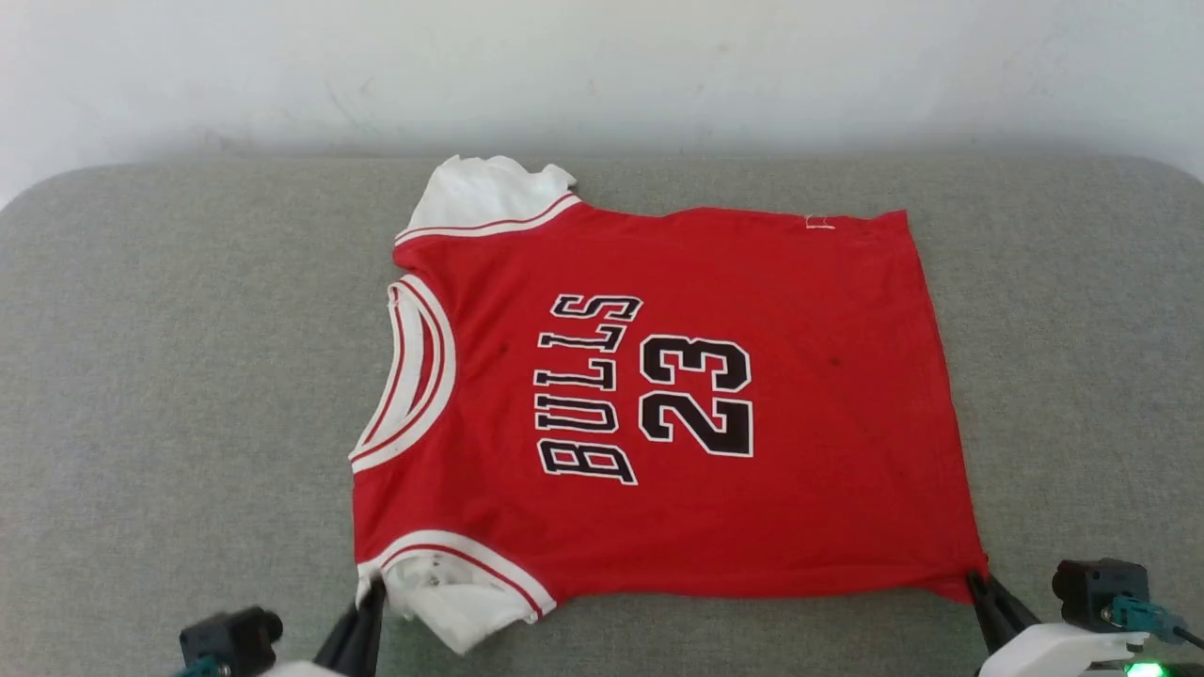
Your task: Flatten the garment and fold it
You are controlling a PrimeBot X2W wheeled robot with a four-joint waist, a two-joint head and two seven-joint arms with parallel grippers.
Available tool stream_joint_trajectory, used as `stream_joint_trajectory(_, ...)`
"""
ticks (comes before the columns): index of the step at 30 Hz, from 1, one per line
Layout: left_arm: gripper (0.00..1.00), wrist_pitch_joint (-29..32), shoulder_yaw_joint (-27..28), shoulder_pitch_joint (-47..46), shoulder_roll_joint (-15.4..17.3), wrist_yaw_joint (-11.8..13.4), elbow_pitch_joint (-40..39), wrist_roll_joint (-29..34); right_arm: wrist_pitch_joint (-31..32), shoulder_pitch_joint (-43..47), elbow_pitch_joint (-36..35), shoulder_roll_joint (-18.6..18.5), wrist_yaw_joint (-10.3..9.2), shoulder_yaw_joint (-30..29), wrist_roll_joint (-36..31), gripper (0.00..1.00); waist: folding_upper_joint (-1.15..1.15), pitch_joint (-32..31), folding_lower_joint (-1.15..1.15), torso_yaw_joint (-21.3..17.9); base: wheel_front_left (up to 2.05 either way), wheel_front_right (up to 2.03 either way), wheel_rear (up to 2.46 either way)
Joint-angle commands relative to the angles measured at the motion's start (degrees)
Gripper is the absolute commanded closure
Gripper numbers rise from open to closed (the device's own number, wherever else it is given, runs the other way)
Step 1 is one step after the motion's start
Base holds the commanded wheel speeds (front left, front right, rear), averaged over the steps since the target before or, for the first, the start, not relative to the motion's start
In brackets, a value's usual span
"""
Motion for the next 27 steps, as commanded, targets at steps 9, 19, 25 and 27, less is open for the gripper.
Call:
stream_joint_trajectory(9,1.0,-8.74,-0.14,-9.55,-0.71,-0.72,2.65,7.51,-6.08,-5.2,0.2,0.77,-0.06,-0.36,-2.23,1.0,0.0,1.81,0.0,-1.12,0.0,0.0,0.0)
stream_joint_trajectory(19,1.0,-5.38,-1.08,-24.72,2.42,-4.0,6.31,10.67,-2.11,-14.44,0.65,-0.63,-0.06,1.71,-3.37,1.0,0.0,5.94,0.0,-2.24,0.0,0.0,0.0)
stream_joint_trajectory(25,1.0,0.11,-1.55,-32.35,4.3,-6.61,10.71,9.77,2.61,-20.31,2.61,-1.85,-0.06,2.63,-2.77,1.0,0.0,9.38,0.0,-3.16,0.0,0.0,0.0)
stream_joint_trajectory(27,1.0,2.13,-1.78,-34.45,4.81,-7.45,12.15,9.29,3.95,-22.16,3.18,-2.47,-0.06,2.92,-2.48,1.0,0.0,10.57,0.0,-3.32,0.0,0.0,0.0)
